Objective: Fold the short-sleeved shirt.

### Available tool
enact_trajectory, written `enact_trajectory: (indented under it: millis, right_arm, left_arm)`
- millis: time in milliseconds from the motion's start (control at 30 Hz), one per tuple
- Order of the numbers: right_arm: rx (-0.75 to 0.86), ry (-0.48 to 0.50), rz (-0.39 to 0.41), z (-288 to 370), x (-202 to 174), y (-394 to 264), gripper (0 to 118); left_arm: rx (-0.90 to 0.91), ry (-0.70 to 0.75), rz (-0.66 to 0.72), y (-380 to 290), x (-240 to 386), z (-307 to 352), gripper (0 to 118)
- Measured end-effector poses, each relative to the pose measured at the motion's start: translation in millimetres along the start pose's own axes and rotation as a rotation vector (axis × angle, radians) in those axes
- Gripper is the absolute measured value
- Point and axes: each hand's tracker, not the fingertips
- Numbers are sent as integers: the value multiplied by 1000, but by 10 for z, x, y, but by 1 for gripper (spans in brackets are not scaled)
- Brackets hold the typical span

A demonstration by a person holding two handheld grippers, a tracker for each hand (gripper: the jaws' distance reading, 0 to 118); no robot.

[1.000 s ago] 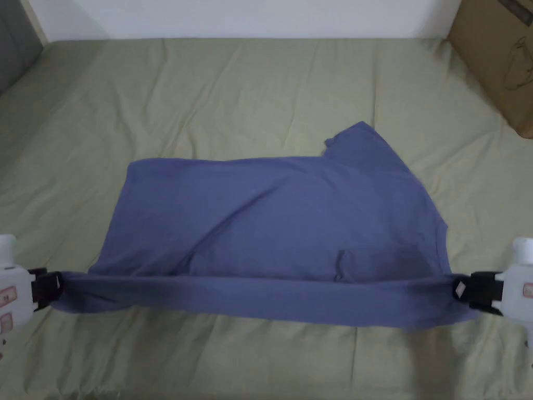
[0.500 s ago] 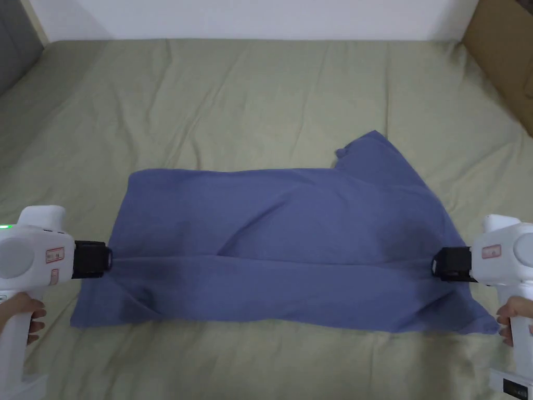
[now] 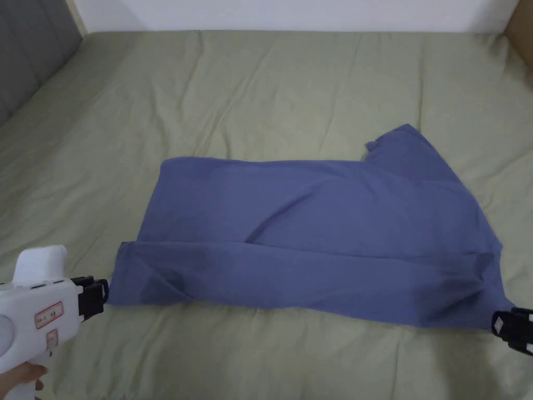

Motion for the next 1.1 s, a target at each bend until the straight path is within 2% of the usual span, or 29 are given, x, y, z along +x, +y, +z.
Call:
enact_trajectory:
  millis: [33, 67, 100, 133, 167, 200, 233, 400, 433, 467, 500, 533, 567, 667, 700, 733, 767, 800, 900, 967, 1000, 1033, 1067, 1100]
  right_arm:
    - [-12, 9, -5, -8, -8, -40, 0]
    - [-15, 18, -18, -19, -30, -83, 0]
    - [-25, 30, -32, -16, -41, -112, 0]
    - [-27, 38, -32, -11, -54, -135, 0]
    - [-26, 36, -33, -2, -74, -152, 0]
    - [-28, 33, -32, 2, -89, -162, 0]
    - [-28, 34, -27, 10, -98, -167, 0]
    - [-32, 35, -47, 17, -95, -162, 0]
    - [-33, 37, -54, 15, -83, -162, 0]
    - [-32, 36, -59, 13, -74, -164, 0]
    - [-32, 32, -64, 13, -70, -164, 0]
    - [-33, 33, -65, 13, -63, -167, 0]
    - [-31, 32, -65, 12, -56, -171, 0]
    - [-24, 13, -70, -30, -1, -134, 4]
    - [-31, -21, -69, -48, 14, -80, 19]
    - [-25, -43, -66, -78, 58, -39, 52]
    - [-17, -47, -65, -109, 85, 1, 75]
    - [-12, -46, -64, -155, 124, 49, 83]
    - [-44, -97, -82, -348, 204, 241, 83]
    - [-62, -70, -43, -499, 230, 317, 81]
    - [-64, -60, -33, -577, 251, 330, 66]
    - [-89, -49, -9, -642, 256, 336, 28]
    - [-145, -67, -10, -701, 240, 345, 23]
    - [-110, -46, -33, -633, 196, 341, 13]
  left_arm:
    - [-4, 11, 9, 9, 6, -13, 0]
    - [-5, 15, 19, 12, 6, -27, 8]
    - [-5, 13, 27, 18, 6, -44, 24]
    - [-9, 11, 40, 32, -41, -125, 57]
    - [-21, -1, 51, 46, -49, -157, 83]
    - [-40, -12, 55, 61, -50, -207, 97]
    - [-51, -11, 62, 68, -60, -283, 98]
    - [-113, 20, 68, 97, -111, -683, 96]
    - [-149, 3, 74, 86, -114, -774, 80]
    - [-170, 30, 73, 67, -83, -839, 51]
    - [-176, 169, -15, 69, 1, -854, 26]
    - [-105, 101, -69, 53, 34, -852, 11]
    - [-120, 127, -48, 100, 95, -830, 6]
    - [-128, 124, -70, 117, 122, -812, 5]
    - [-129, 120, -66, 149, 137, -788, 5]
    - [-123, 114, -68, 177, 149, -756, 5]
    - [-122, 110, -68, 206, 158, -735, 5]
    - [-117, 104, -61, 176, 75, -701, 5]
    - [-110, 91, -50, 244, 76, -659, 5]
    - [-110, 89, -54, 256, 67, -648, 5]
    - [-111, 90, -61, 277, 85, -654, 5]
    - [-112, 91, -65, 292, 97, -663, 5]
    - [-114, 92, -65, 258, 50, -656, 5]
    - [-116, 87, -60, 270, 52, -656, 5]
